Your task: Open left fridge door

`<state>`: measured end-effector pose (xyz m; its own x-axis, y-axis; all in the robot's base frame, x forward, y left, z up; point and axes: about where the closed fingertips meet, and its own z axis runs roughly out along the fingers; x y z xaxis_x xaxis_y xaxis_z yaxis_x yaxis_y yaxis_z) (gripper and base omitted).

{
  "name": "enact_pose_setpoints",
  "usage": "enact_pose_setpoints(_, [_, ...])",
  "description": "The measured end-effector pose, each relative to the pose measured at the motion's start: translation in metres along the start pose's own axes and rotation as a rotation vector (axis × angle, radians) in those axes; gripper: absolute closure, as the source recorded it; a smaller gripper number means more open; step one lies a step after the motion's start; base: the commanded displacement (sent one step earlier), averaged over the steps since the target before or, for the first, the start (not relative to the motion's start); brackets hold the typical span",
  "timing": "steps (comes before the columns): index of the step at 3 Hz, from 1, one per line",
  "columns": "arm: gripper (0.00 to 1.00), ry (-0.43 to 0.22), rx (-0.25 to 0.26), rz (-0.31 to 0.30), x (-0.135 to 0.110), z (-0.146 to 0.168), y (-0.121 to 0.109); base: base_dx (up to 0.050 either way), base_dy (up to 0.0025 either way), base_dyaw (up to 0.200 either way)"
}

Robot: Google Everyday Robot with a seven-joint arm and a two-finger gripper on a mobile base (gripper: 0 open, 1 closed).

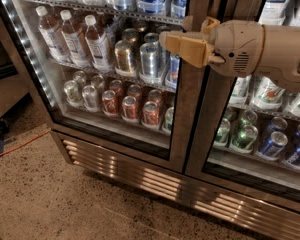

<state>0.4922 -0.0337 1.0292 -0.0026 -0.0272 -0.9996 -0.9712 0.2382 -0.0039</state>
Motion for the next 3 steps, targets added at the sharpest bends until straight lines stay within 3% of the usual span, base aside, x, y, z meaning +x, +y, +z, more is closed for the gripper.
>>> enact_pose_setpoints(1, [1.0,0.0,0.0,0.0,0.0,0.0,0.0,-0.05,0.0,0.0])
enact_pose_setpoints(3, [1.0,0.0,0.0,0.0,0.0,0.0,0.0,-0.05,0.0,0.0])
